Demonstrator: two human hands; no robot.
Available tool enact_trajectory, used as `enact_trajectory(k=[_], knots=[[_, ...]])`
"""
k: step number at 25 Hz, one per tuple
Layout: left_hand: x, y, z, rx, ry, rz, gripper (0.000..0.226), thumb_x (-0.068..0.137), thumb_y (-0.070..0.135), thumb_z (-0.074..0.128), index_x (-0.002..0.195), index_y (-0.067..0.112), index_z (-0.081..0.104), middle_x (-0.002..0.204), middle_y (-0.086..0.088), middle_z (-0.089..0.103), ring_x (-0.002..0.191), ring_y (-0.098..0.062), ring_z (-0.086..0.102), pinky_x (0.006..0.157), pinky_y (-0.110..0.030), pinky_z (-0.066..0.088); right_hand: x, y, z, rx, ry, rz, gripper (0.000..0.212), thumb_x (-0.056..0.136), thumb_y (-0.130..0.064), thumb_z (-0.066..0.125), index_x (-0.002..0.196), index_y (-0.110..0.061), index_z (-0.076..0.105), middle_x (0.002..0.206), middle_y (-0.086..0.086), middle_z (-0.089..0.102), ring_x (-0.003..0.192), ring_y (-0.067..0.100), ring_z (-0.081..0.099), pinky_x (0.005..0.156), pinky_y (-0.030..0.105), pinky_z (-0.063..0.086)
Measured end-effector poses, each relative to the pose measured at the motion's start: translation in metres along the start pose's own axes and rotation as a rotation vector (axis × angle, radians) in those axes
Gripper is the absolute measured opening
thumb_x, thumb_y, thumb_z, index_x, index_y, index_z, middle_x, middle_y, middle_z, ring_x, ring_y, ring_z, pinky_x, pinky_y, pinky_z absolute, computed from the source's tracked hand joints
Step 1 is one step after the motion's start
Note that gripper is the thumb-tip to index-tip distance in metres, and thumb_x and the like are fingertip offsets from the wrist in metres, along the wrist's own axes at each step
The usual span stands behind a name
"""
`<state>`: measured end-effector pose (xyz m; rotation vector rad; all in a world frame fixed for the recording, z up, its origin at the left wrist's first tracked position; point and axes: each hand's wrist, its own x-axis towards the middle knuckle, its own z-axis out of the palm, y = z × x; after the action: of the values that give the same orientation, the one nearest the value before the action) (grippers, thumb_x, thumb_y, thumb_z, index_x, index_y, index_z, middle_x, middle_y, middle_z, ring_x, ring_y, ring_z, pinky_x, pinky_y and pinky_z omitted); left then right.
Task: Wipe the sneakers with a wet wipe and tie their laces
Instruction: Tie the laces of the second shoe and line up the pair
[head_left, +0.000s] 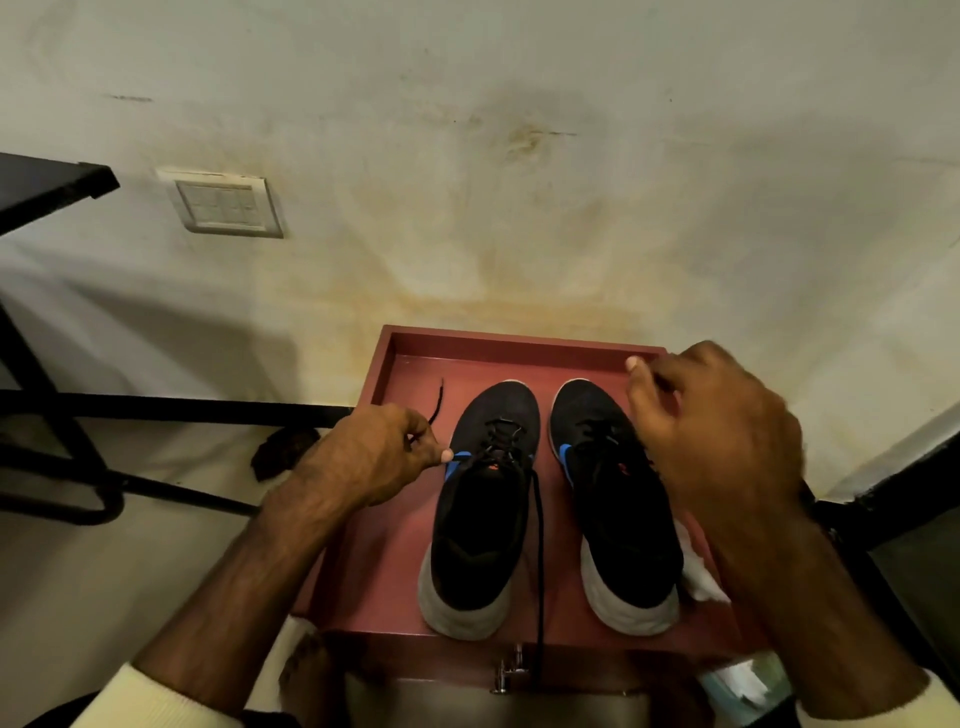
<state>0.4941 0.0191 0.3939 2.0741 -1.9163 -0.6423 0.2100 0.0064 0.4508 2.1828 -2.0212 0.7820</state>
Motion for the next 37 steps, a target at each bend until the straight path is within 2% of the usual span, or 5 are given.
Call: enact_trajectory(k=[4, 10, 15, 22, 37], knots=[[0.001, 0.002, 0.003, -0.012, -0.025, -0.001, 0.028, 0.089, 0.059, 0.068, 0.083, 0.031, 0.070, 0.079, 0.008, 0.071, 0.076, -0.010, 0.069, 0.075, -0.031, 0.060, -0.021, -0.016, 0.033, 0.248, -0.288, -0.109, 0.037, 0.103, -0.050, 0.054, 0.083, -0.022, 0.068, 0.066, -0.004, 0.065, 0.061, 0.012, 0.064, 0.063, 0.037, 0.057], [-0.003, 0.013, 0.005, -0.137, -0.076, -0.028, 0.030, 0.094, 0.047, 0.067, 0.085, 0.020, 0.073, 0.076, 0.005, 0.078, 0.058, -0.010, 0.073, 0.064, -0.029, 0.064, -0.025, -0.024, 0.067, 0.395, -0.772, 0.062, 0.022, 0.103, -0.022, 0.053, 0.090, -0.019, 0.071, 0.071, -0.001, 0.079, 0.048, 0.010, 0.072, 0.049, 0.022, 0.055], [-0.003, 0.009, 0.004, -0.174, 0.063, -0.039, 0.026, 0.094, 0.047, 0.068, 0.090, 0.023, 0.076, 0.072, 0.005, 0.077, 0.069, -0.004, 0.074, 0.070, -0.024, 0.059, -0.024, -0.018, 0.072, 0.681, -0.466, 0.172, 0.017, 0.099, -0.038, 0.066, 0.092, -0.026, 0.076, 0.079, -0.004, 0.080, 0.072, 0.010, 0.078, 0.076, 0.034, 0.065], [0.003, 0.034, 0.020, -1.005, 0.143, -0.010, 0.026, 0.085, 0.016, 0.083, 0.106, 0.015, 0.069, 0.086, -0.003, 0.080, 0.085, -0.012, 0.077, 0.077, -0.025, 0.058, -0.015, -0.042, 0.074, 1.420, -0.357, 0.486, 0.023, 0.092, -0.009, 0.076, 0.113, -0.008, 0.066, 0.103, 0.013, 0.082, 0.098, 0.028, 0.079, 0.093, 0.041, 0.060], [0.008, 0.034, 0.016, -0.804, 0.118, 0.181, 0.031, 0.070, 0.038, 0.086, 0.099, 0.028, 0.079, 0.084, 0.005, 0.078, 0.079, -0.021, 0.076, 0.082, -0.039, 0.064, -0.017, -0.029, 0.085, 1.317, -0.528, 0.273, 0.017, 0.091, -0.010, 0.077, 0.108, -0.007, 0.079, 0.093, 0.008, 0.082, 0.083, 0.013, 0.074, 0.084, 0.027, 0.059]])
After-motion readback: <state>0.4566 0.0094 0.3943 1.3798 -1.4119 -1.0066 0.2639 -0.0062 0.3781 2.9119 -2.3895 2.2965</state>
